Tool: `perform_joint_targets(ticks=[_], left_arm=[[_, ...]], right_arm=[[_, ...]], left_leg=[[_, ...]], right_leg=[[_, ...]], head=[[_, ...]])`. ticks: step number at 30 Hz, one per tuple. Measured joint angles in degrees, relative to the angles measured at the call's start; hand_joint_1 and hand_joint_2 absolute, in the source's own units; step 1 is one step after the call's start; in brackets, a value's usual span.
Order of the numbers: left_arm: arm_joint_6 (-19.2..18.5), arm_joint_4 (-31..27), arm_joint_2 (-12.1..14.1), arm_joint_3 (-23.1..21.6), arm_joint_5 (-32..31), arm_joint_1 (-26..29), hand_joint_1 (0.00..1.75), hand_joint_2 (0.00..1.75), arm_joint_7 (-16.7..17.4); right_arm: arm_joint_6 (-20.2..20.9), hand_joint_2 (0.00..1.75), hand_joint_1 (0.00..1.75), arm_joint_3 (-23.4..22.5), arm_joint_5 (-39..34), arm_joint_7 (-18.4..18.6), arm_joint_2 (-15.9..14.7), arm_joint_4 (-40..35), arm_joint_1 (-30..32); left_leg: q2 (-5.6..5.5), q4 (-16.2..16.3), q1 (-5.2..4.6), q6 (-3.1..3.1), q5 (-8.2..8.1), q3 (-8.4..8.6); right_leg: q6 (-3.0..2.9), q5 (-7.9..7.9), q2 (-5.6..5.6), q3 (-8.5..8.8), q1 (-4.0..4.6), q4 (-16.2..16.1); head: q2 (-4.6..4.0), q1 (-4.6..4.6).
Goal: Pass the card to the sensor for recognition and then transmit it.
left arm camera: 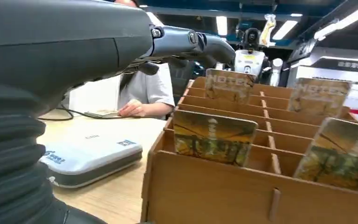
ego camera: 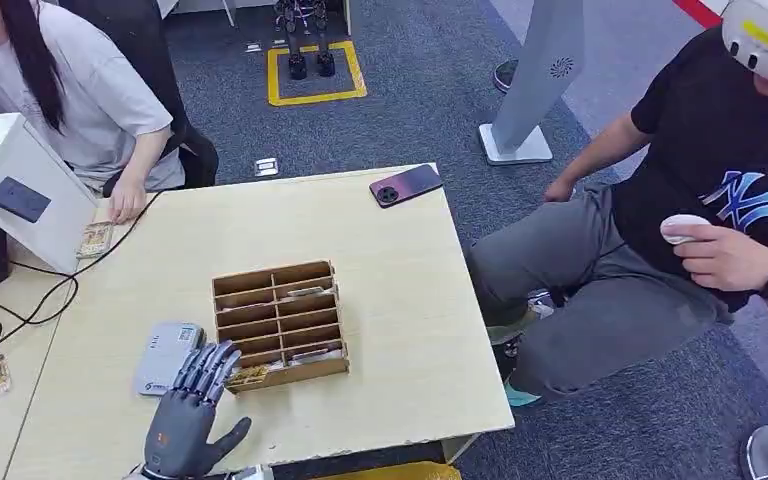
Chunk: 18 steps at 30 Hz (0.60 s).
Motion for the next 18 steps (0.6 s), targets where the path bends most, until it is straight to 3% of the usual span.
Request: perform_joint_targets(ticks=[5,18], left_arm=[[0.22,0.0,-0.26,-1.01,-3.1,-0.02,0.0,1.75,1.34],[0.22,0.5,-1.11,-2.36,-4.06,-1.52,0.0,1.75,2.93]], right_arm=[[0.04,0.0,0.0,0.0,0.13,0.02,0.0,0.0,0.0],[0.02,0.0,0.0,0.0,0.28,0.0,0.07,0.0,0.0]], left_leg=[[0.0,0.0,0.0,0.0,0.0,0.0],[0.0,0.0,0.0,0.0,0.0,0.0]], right_leg=[[0.0,0.0,0.0,0.0,0.0,0.0],[0.0,0.0,0.0,0.0,0.0,0.0]], head=[[0.0,0.0],[0.0,0.02]])
